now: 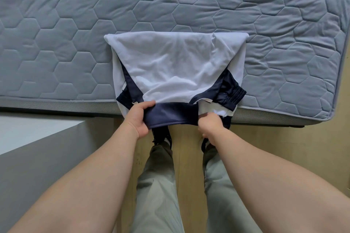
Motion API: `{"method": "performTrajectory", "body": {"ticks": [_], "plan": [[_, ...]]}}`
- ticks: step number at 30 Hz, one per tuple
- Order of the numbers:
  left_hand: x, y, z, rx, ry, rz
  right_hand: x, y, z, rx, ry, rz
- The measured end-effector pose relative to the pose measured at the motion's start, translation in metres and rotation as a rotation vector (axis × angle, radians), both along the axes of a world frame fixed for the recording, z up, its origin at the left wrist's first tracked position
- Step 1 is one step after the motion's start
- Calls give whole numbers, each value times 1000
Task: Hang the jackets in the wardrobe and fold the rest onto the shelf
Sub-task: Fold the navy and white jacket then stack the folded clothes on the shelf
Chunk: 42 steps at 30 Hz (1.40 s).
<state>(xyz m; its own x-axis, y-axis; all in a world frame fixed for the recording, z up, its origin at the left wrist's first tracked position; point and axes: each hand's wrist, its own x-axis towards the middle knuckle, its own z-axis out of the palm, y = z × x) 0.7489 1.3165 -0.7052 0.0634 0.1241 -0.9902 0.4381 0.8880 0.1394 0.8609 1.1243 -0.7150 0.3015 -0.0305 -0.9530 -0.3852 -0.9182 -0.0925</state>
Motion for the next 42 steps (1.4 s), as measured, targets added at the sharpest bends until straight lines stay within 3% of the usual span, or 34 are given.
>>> {"method": "performTrajectory", "body": {"ticks": [3,5,10,12,13,15,17,24,27,30,33,37,40,42], "plan": [[-1,-6,-13,129,181,-233,12,6,-4,-64,-358,-176],[2,-6,-17,231,234,-345,21,17,-5,-30,-430,-334],[16,3,-16,224,190,-37,55,32,-8,-109,-500,-823],[20,8,-22,257,248,13,60,29,-12,-114,-527,-723],[21,9,-25,287,295,-19,61,26,-14,-88,-521,-559],[20,11,-31,376,382,-192,59,19,-19,1,-477,-225],[17,13,-37,469,409,-404,59,12,-24,51,-457,-110],[13,28,-39,681,473,-882,74,9,-29,-22,-444,-287],[23,29,-25,640,658,-1369,78,15,-25,39,-426,-381],[48,31,-13,742,763,-1769,80,16,-23,136,-500,-243],[85,32,-5,821,661,-1954,91,9,-26,110,-489,-80],[138,20,-6,1104,274,-1826,107,1,-29,-49,-404,-50],[183,-5,-11,1123,-35,-1743,114,-5,-31,-176,-551,17],[213,-24,-16,1116,-148,-1741,118,-14,-32,-241,-531,-3]]}}
